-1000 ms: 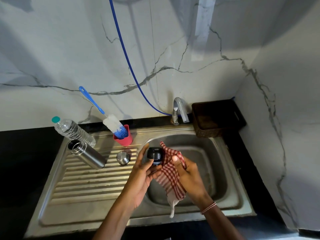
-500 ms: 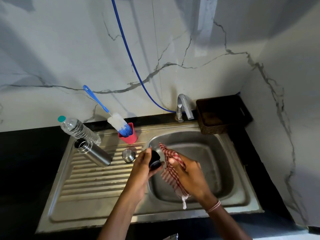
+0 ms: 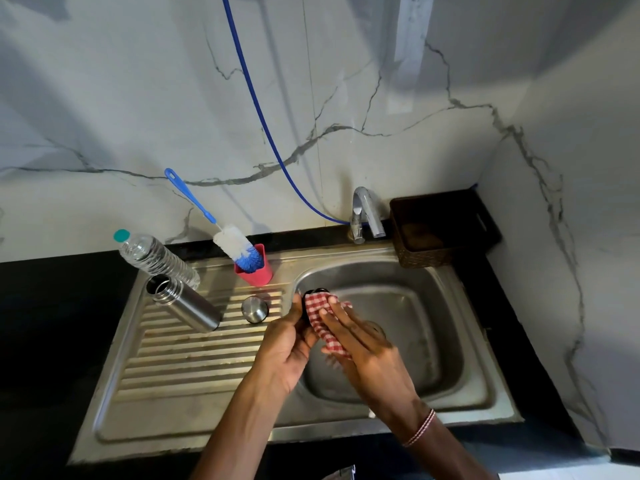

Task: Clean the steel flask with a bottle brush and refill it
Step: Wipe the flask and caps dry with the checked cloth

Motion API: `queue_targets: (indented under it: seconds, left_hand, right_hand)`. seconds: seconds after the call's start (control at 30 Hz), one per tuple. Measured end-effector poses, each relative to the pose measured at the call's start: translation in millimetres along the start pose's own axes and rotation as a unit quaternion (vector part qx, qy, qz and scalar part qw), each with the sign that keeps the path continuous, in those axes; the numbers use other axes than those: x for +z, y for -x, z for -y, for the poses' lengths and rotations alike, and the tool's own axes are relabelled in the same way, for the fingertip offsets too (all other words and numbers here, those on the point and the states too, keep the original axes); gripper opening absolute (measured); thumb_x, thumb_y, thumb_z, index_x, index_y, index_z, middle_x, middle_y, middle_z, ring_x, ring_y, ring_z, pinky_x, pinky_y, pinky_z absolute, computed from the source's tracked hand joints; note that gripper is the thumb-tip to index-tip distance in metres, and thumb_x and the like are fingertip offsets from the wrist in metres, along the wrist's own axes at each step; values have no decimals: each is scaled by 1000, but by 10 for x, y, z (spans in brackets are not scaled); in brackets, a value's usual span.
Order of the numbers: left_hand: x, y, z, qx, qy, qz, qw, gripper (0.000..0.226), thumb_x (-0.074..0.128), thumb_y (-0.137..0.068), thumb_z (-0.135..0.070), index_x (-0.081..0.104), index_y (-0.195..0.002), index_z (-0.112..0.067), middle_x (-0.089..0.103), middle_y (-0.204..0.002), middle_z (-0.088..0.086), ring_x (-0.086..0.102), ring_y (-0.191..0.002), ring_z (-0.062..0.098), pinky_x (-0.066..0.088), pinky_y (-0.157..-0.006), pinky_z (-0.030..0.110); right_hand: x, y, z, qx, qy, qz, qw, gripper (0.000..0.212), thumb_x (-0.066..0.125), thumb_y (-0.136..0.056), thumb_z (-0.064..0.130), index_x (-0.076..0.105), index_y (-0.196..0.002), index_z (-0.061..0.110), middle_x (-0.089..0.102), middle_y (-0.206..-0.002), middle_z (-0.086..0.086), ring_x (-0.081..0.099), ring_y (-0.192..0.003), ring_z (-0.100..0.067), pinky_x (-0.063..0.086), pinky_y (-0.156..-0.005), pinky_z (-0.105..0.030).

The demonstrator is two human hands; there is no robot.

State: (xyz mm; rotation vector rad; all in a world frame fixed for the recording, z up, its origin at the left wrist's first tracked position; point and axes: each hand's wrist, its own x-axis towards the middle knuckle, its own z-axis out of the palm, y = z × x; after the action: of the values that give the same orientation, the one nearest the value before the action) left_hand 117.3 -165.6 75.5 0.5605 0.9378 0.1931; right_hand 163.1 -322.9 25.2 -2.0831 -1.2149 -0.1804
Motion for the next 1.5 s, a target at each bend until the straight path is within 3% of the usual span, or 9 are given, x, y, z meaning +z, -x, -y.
queue_targets:
  seconds: [0.3, 0.53, 0.67, 0.87, 1.03, 1.13, 1.3, 1.4, 1.5]
  left_hand:
    - [78, 33, 46, 15, -45, 13, 999, 24, 50, -105, -5, 69, -95, 5, 74, -79, 16, 73, -62, 18, 59, -53, 26]
    - [14, 56, 228, -1, -63, 19, 998, 24, 52, -104, -7, 72, -95, 3, 77, -86, 17, 75, -72, 20, 64, -71, 32]
    - [-54, -63, 122, 5, -6, -19, 1000, 22, 52, -105, -4, 70, -96, 6, 75, -83, 19, 75, -64, 20, 61, -53, 28]
    - [-225, -129, 232, -6, -30, 29, 999, 24, 53, -105, -11, 71, -100, 5, 77, -90, 19, 76, -75, 22, 65, -69, 31]
    - [-506, -361, 78, 6, 56, 1, 998, 26, 59, -98, -13, 67, -114, 6, 77, -94, 19, 77, -76, 22, 62, -59, 29]
    - [-846, -514, 0, 36, 86, 5, 996, 44, 64, -92, -23, 63, -126, 5, 73, -118, 22, 76, -100, 28, 64, -73, 31]
    - [-1350, -673, -75, 122, -8, -29, 992, 52, 70, -85, -31, 61, -131, -7, 69, -129, 18, 68, -112, 28, 63, -86, 32]
    - [-1680, -805, -84, 240, -212, -131, 938, 42, 84, -81, -16, 66, -119, -20, 72, -120, 10, 71, -107, 23, 57, -82, 27]
    - [-1919, -942, -142, 340, -423, -151, 826, 46, 91, -74, -12, 70, -113, -20, 72, -110, 1, 70, -98, 19, 52, -81, 11]
  right_hand:
    - [2, -125, -21, 48, -80, -36, 995, 53, 69, -98, 21, 53, -148, 20, 45, -157, 5, 42, -145, -9, 41, -115, -25]
    - [-23, -207, -141, 74, -88, -3, 993, 51, 56, -104, 34, 48, -152, 20, 41, -159, 7, 46, -142, -6, 47, -111, -31]
    - [117, -119, -103, 35, -91, 9, 995, 54, 69, -98, 24, 51, -149, 21, 47, -156, 2, 48, -141, -10, 48, -111, -33]
    - [141, -184, -117, 88, -108, 19, 990, 50, 62, -102, 32, 50, -150, 22, 51, -153, 3, 58, -131, -11, 52, -105, -31]
    - [235, -229, -45, 38, -130, 78, 988, 46, 57, -104, 36, 52, -148, 27, 50, -152, 7, 54, -133, -1, 46, -110, -24]
    - [247, -214, -102, 88, -154, 118, 977, 41, 58, -102, 35, 56, -143, 30, 66, -133, 14, 53, -108, 24, 47, -96, -8]
    - [406, -223, -127, 184, -163, 91, 965, 35, 57, -102, 40, 69, -126, 19, 72, -88, 16, 66, -75, 11, 47, -68, -4]
    - [465, -221, -109, 183, -136, 72, 971, 27, 59, -101, 36, 72, -118, 21, 70, -85, 19, 60, -75, 20, 43, -69, -3]
    - [526, -156, -144, 177, -119, 70, 974, 24, 62, -100, 31, 74, -115, 18, 72, -92, 15, 56, -80, 25, 40, -74, 1]
